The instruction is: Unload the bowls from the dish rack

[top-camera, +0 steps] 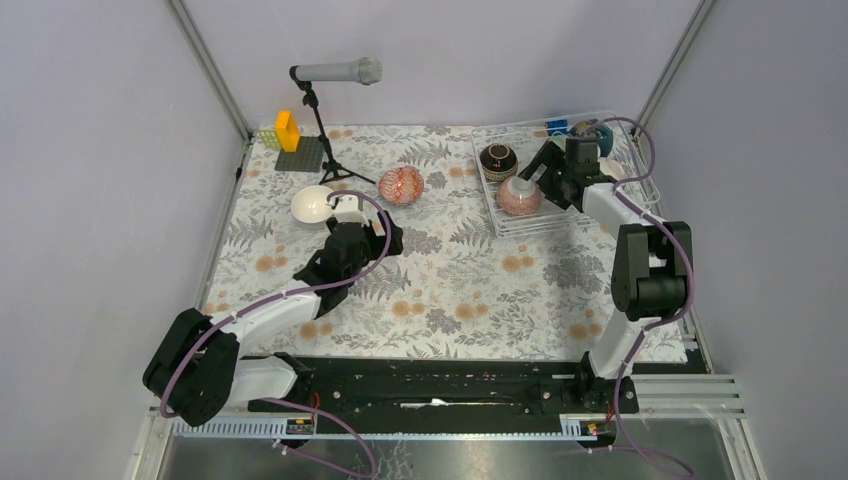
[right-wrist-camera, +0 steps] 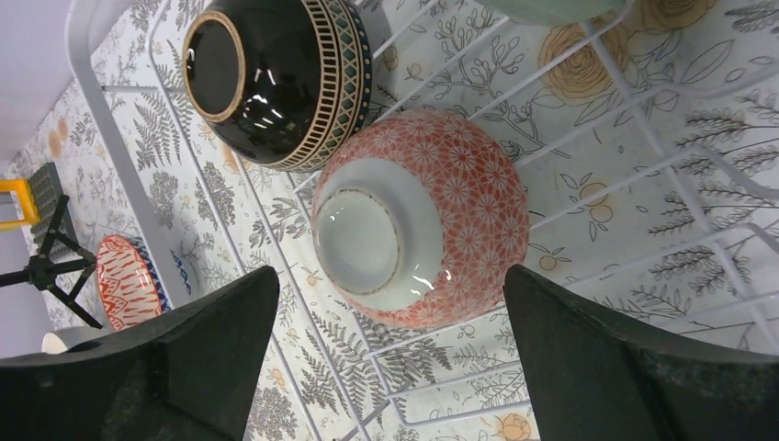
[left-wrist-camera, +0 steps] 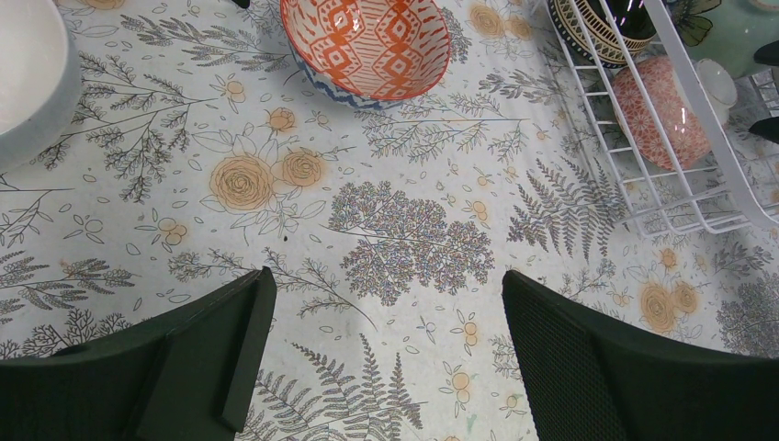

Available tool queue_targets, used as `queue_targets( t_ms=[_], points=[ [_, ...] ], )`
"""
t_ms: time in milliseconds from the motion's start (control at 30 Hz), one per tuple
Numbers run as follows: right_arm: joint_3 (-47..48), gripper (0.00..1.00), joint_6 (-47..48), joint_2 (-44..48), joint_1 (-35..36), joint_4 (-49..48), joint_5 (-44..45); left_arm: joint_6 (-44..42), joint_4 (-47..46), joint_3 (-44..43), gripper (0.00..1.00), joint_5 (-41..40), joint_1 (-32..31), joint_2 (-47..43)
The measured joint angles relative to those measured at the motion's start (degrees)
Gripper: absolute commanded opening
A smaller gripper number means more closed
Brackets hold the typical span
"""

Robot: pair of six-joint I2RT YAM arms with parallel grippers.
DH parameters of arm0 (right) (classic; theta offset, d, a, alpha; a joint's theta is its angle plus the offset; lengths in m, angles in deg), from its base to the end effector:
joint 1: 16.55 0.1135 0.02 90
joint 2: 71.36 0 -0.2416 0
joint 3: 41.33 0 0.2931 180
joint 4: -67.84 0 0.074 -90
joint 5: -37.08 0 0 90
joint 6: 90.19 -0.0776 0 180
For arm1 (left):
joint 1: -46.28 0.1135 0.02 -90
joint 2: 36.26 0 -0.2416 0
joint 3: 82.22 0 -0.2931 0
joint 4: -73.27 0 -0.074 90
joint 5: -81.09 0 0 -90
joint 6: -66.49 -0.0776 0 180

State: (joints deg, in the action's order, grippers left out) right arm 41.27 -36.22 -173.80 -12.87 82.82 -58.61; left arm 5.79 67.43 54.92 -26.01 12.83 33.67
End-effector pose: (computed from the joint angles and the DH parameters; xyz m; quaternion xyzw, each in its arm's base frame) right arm 0.4704 0.0380 0.1636 0.2245 0.8566 0.1985 0.4201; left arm 0.2931 -0.1663 0.1534 -0.0544 0.8186 -0.1860 0.5407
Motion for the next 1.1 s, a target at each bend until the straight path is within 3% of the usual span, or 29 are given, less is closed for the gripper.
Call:
queue_targets(
  t_ms=[333,1100],
  points=[
    [-0.4,0.97,-1.0,-4.3,-0.4,-2.6,-1.0,-0.4,0.0,0.0,0.99,0.0,0.0,0.0],
    [2.6,1.0,-2.2,-9.7,-0.9,-4.0,-4.5,-0.4,0.0,0.0,0.99,0.0,0.0,0.0]
  ],
)
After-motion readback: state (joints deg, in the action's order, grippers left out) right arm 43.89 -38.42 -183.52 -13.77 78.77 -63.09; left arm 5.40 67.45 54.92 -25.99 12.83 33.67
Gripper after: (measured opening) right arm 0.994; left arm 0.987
